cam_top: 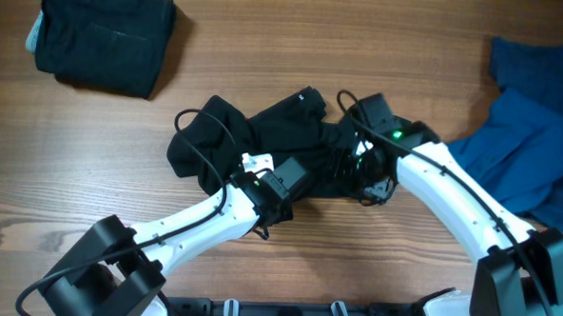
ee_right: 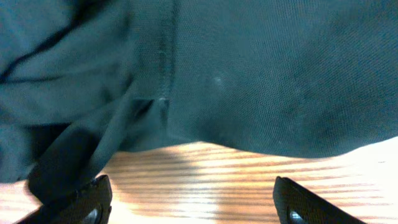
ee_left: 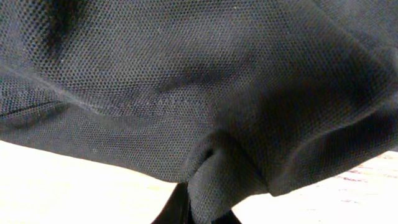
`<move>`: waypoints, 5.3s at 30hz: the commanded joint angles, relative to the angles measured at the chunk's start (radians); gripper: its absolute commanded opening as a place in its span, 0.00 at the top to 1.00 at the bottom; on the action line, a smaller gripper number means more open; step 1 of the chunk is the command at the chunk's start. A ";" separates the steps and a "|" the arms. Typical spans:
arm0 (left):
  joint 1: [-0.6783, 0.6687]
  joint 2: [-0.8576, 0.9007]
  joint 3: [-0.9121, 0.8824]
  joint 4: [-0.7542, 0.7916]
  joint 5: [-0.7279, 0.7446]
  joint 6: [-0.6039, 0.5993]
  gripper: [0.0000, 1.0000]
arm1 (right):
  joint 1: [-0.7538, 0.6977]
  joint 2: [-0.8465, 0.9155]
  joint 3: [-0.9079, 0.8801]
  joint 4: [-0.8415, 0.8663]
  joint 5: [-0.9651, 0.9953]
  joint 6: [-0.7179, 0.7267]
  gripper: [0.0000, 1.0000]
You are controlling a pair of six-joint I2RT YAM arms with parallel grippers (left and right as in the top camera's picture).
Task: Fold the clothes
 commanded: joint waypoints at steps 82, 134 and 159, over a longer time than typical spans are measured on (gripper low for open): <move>-0.008 0.051 -0.022 0.077 -0.018 -0.100 0.92 | 0.051 0.159 0.071 0.041 0.158 0.113 0.46; -0.008 -0.114 -0.019 -0.034 -0.014 -0.041 0.96 | 0.052 -0.080 0.033 -0.013 0.167 0.083 0.96; -0.008 -0.910 0.069 -0.446 -0.123 -0.009 0.96 | 0.052 -0.710 0.233 -0.347 0.357 0.120 0.96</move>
